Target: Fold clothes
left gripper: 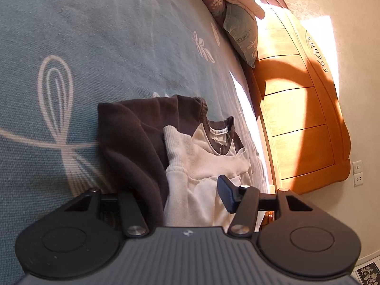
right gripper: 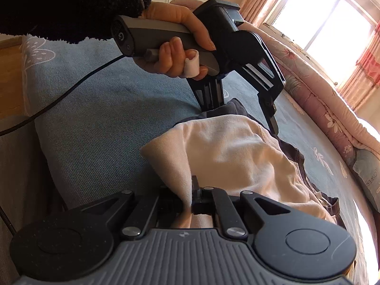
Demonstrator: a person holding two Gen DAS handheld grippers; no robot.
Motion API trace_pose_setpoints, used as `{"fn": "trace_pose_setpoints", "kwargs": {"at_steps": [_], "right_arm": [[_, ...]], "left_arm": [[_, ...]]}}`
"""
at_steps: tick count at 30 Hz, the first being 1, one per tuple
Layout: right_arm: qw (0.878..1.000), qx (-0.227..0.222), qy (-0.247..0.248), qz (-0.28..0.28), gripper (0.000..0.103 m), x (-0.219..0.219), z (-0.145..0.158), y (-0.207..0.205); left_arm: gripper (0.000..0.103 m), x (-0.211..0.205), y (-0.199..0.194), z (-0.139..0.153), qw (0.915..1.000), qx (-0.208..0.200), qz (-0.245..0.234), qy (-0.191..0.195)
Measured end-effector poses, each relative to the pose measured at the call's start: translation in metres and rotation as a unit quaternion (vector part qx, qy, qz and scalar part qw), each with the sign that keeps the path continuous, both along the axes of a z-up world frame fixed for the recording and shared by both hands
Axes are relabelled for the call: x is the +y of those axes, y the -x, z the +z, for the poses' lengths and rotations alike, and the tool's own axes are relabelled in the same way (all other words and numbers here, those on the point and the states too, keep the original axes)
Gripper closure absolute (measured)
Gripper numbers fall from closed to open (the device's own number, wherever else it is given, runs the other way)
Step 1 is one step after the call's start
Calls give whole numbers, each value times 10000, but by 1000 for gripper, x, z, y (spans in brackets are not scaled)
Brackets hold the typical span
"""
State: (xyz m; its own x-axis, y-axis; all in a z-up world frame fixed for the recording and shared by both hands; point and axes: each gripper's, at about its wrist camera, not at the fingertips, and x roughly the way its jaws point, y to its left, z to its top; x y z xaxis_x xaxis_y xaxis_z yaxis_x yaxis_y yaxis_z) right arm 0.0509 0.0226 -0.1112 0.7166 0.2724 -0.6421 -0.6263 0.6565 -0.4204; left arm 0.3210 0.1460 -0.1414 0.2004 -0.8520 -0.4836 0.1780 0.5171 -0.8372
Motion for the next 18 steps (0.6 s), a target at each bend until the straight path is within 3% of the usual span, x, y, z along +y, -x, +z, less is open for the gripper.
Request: {"fn": "trace_pose_setpoints", "kwargs": {"at_steps": [4,9,18], "right_arm": [[10000,-13,-12,3,93,1,0,1],[10000,1,-82,22,93,-1,0,1],[9992,-264,299,26,95,14,-3,16]], "left_arm": [[55,6,8,-1,9997,196,-132,-61],[82,14,12,-15,9981,602,-24,-108],[84,-4,20,4,9965,266,213,-759]]}}
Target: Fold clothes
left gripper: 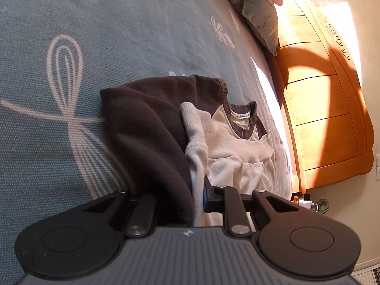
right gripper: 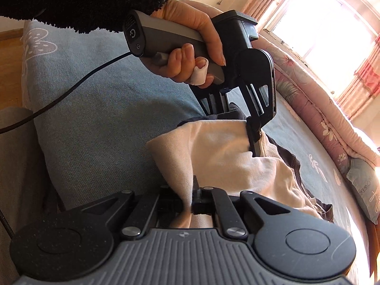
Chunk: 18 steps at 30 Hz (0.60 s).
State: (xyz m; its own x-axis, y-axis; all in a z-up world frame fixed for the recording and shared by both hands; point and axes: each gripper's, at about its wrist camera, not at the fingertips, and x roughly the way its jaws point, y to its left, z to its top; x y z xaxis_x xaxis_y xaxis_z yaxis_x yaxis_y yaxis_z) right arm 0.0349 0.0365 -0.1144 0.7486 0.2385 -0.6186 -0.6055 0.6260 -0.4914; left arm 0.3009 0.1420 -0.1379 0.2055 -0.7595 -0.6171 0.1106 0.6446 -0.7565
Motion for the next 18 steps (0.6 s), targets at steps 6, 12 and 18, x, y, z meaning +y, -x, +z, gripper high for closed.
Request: {"fn": "trace_pose_setpoints", "kwargs": {"at_steps": [6,12,18], "right_arm": [[9998,-50,152,-76,95,3,8,11],[9992,-325,-30,-216,95,-6,29,21],[9965,-631,-292,-454,95,-30,54,32]], "left_arm": [[89,-5,10,24,9989,-374,152,-230],[89,-14,17,67,9960,-807,229,-319],[90,-42,24,111,9909,-1225,254,-488]]}}
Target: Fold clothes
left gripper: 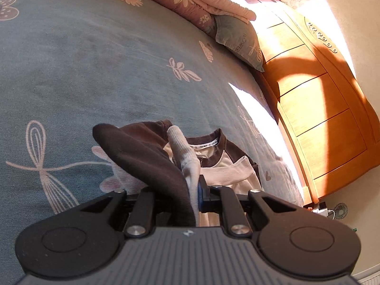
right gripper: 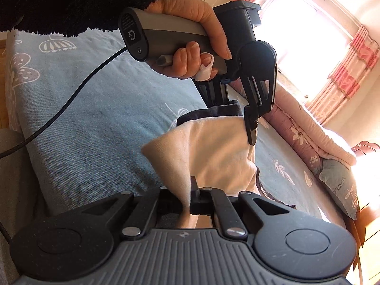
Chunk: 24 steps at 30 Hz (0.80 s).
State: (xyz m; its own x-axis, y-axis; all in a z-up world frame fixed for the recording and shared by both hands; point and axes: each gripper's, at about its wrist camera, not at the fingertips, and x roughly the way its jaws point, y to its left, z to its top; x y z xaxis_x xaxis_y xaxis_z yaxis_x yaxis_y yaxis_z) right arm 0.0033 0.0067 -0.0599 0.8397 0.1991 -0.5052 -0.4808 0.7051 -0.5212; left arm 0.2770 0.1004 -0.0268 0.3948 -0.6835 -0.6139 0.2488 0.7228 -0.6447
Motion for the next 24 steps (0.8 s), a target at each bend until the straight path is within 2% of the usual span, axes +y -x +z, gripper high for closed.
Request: {"fn": "trace_pose_setpoints", "kwargs": {"at_steps": [4,10,16,24], "right_arm": [[9992,-151,-267,-241,95,-28,15,-10],[9959,-350,-589,-599,95,-71,28,-20],[9910,-517,-797,-944,95,-110,36,-20],[9832,-763,-917,-1382,95,-152,40,-27]], "left_arm": [[91,-29,4,21,9997,-180,-10,-181],[94,-73,5,34,9975,-309,2,-635],[94,-116,2,46,9956,-431,-106,-829],[94,-176,-4,56,9942,-526,-344,-875]]}}
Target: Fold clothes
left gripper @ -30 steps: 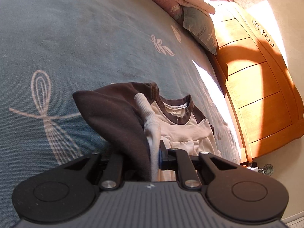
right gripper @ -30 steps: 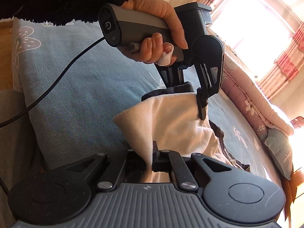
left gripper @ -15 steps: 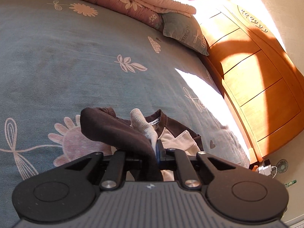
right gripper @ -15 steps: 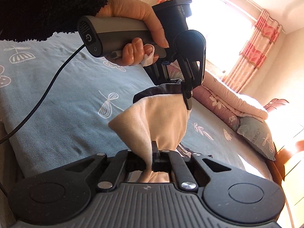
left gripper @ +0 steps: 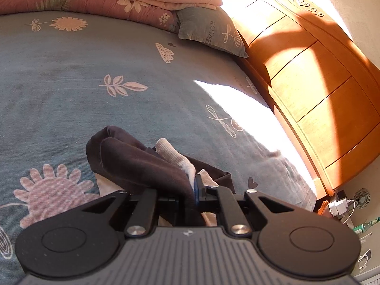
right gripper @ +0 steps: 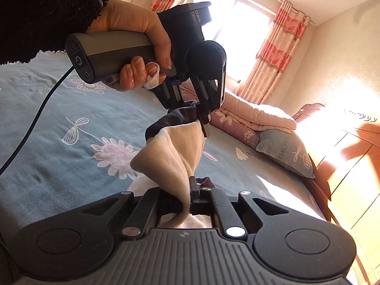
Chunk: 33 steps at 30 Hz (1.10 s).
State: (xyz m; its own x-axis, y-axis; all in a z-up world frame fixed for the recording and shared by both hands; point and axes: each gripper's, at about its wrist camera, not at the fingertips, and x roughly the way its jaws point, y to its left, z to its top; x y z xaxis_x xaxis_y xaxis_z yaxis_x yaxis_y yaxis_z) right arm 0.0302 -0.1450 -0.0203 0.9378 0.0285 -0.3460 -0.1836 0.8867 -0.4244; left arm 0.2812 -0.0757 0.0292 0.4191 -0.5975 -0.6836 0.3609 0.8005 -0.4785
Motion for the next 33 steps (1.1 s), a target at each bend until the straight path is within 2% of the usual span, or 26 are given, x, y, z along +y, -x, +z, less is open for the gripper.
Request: {"fn": "trace_pose_setpoints", "kwargs": {"at_steps": [8,15,19,22,25,29,33], "right_arm": [[9985,0,-169,-527,95,-44,-2,-2],[9949,231,-405,-897,95,-75,-18,-5],[9910,440,-650,-1088,95,-95,-28,-8],[9844,739,-1099,-1160,95,-112,-36,-10],[9725,1043,-1665,-1248,94,-131,-44,-13],[9437,1475,-2618,-1383,93,-161,-57,-19],[8940,1899,-3834,-1332,84,-191,-74,-23]], "left_arm": [[94,-65,-8,-7,9994,79,-348,48],[94,-119,-16,-36,9975,366,-598,-95],[94,-142,-20,-55,9959,554,-700,-165],[94,-157,-21,-69,9941,666,-783,-332],[92,-166,-22,-81,9924,775,-856,-430],[87,-174,-22,-85,9917,760,-943,-438],[79,-179,-23,-82,9919,681,-1043,-254]]}}
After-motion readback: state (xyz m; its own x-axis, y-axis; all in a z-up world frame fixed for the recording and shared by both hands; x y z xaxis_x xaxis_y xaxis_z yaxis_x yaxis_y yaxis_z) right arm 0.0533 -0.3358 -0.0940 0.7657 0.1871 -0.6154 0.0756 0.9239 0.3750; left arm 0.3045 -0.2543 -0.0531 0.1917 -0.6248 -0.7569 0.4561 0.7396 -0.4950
